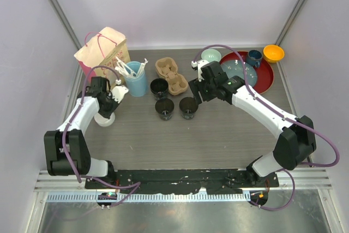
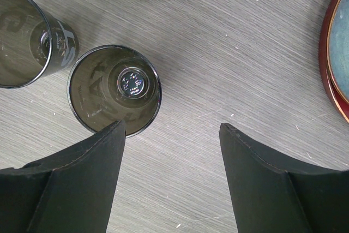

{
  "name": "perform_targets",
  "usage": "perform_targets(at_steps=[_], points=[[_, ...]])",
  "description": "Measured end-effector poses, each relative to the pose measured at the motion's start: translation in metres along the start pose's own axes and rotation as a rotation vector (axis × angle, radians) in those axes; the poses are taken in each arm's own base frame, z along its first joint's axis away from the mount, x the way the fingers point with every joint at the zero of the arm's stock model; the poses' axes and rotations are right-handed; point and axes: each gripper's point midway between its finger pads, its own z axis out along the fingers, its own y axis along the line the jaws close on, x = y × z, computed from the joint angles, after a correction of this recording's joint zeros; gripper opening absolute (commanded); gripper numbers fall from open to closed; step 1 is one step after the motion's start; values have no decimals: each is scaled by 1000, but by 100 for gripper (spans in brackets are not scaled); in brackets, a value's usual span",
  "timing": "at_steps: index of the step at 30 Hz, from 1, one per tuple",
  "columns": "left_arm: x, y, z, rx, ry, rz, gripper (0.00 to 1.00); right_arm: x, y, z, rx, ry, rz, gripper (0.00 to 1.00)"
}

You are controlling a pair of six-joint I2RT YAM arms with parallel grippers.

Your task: Pack the takeout coffee

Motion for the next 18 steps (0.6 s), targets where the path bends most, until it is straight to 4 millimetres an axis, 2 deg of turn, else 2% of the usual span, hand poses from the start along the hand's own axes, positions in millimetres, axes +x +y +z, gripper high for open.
perform_targets(at_steps=[6, 18], points=[[-1, 5, -1, -27, -2, 2, 25, 0, 0, 0, -1, 0, -3, 75], [5, 3, 17, 2, 45, -21, 27, 0, 2, 0, -12, 1, -3, 75]])
